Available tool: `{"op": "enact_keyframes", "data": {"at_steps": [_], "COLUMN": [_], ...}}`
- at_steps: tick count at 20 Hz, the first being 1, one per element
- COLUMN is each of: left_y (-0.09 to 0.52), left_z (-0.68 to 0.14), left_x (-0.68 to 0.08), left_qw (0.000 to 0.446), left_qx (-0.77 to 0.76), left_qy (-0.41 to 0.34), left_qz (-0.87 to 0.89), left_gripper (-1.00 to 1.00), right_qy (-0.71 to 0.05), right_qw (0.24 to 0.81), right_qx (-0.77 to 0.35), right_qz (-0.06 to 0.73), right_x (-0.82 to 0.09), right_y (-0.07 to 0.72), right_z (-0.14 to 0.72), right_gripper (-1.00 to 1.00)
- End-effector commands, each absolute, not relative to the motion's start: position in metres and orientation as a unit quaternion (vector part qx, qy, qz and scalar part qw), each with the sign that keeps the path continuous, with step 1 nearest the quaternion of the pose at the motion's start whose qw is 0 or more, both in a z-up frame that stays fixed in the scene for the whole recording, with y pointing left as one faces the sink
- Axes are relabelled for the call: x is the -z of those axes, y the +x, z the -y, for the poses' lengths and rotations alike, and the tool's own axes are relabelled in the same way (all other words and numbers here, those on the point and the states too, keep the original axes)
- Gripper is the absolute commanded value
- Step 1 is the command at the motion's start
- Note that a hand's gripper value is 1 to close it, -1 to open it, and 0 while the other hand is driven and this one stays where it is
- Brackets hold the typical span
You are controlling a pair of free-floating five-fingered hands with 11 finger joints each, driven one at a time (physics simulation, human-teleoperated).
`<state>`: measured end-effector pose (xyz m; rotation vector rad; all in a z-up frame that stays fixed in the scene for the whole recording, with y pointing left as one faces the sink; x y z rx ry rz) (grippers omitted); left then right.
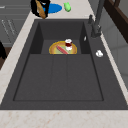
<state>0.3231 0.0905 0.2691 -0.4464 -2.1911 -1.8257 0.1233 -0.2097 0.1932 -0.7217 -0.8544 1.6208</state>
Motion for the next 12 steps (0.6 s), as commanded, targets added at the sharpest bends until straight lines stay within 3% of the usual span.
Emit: {"op": "enact_keyframes", "data": {"at_steps": [1,12], "left_y": [0.314,0.288], "left_z": [-0.117,-0.199], "left_x": [-0.276,-0.284], "left_qw": [0.121,0.13], "left_qx": [0.629,0.625], "left_qy": [-0.161,-0.163], "left_qz": [0.751,0.753], "left_gripper": [1.0,1.0], "right_qy": [-0.305,-0.305], "right_qw": [0.553,0.553], "right_qx": [-0.686,-0.686], "right_qz": [0.361,0.361], "right_x": [-0.193,-0.193], "right_y": [0.123,0.123], "right_z": [0.21,0.21], "right_gripper": [0.0,0.0]}}
